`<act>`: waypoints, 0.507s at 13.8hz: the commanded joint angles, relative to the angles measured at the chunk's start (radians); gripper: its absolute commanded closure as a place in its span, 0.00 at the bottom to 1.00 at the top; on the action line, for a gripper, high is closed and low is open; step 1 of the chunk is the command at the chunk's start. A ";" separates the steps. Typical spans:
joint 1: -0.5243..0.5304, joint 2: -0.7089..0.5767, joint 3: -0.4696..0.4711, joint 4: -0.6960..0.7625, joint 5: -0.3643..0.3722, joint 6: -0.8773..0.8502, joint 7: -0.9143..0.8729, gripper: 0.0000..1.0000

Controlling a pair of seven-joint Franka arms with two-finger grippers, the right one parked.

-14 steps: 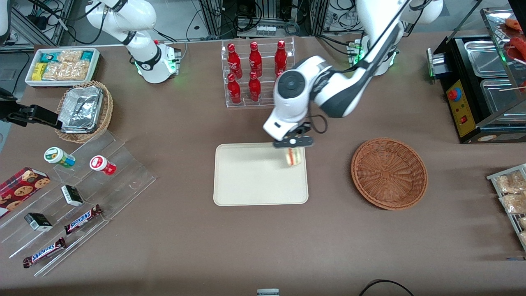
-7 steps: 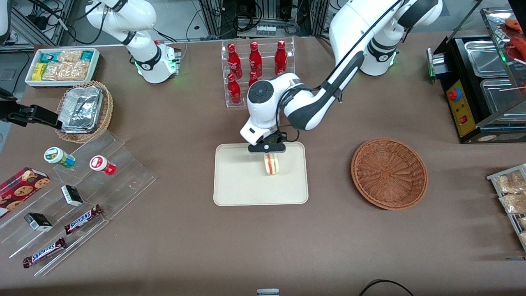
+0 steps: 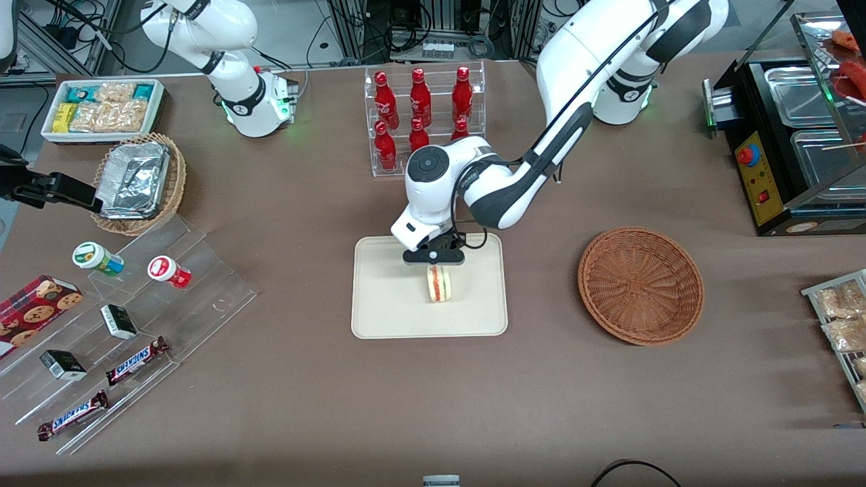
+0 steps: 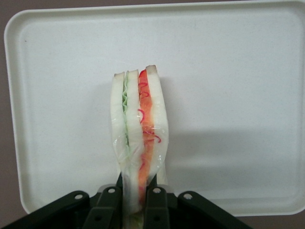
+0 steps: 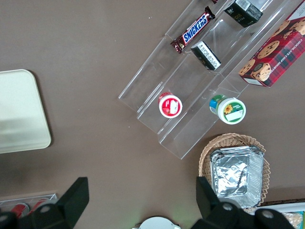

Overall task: Place sandwich from basket to tray
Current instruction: 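Lower the sandwich onto the tray and open the left gripper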

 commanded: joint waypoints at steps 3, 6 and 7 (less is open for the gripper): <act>-0.014 0.023 0.005 0.040 0.024 0.003 -0.011 0.79; -0.026 0.039 0.005 0.057 0.034 0.022 -0.017 0.75; -0.026 0.039 0.005 0.057 0.032 0.022 -0.017 0.64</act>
